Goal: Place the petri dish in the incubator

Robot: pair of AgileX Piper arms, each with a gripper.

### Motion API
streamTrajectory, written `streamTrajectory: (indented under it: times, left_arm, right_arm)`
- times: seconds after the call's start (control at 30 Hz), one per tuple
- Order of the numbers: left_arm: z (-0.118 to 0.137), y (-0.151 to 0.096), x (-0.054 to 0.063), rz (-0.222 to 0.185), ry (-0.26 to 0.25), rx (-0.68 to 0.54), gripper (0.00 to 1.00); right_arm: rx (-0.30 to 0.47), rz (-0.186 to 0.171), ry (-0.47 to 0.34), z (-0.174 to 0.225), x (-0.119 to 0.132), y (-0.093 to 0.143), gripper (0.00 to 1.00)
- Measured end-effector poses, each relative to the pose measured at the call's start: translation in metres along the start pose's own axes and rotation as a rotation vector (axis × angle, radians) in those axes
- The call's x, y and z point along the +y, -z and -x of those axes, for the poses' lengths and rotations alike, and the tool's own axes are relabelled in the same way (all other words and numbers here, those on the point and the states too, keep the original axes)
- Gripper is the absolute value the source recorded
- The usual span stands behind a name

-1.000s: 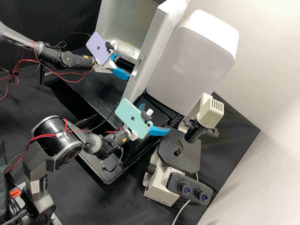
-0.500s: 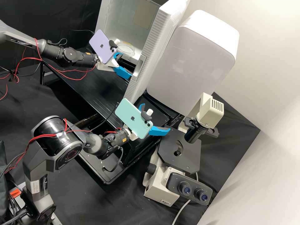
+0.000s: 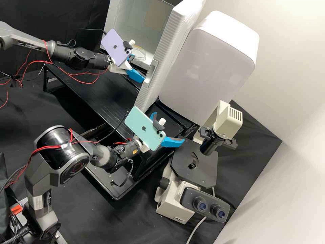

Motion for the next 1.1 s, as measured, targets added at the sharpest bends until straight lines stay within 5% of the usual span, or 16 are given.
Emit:
streamTrajectory:
  times: [0.27, 1.1]
  left_arm:
    - [-0.010, 0.008, -0.001, 0.089, 0.029, 0.004, 1.00]
    - [-0.039, 0.027, 0.006, 0.097, -0.014, 0.070, 1.00]
  right_arm:
    - [0.000, 0.000, 0.000, 0.000, 0.000, 0.000, 1.00]
    - [0.000, 0.000, 0.000, 0.000, 0.000, 0.000, 1.00]
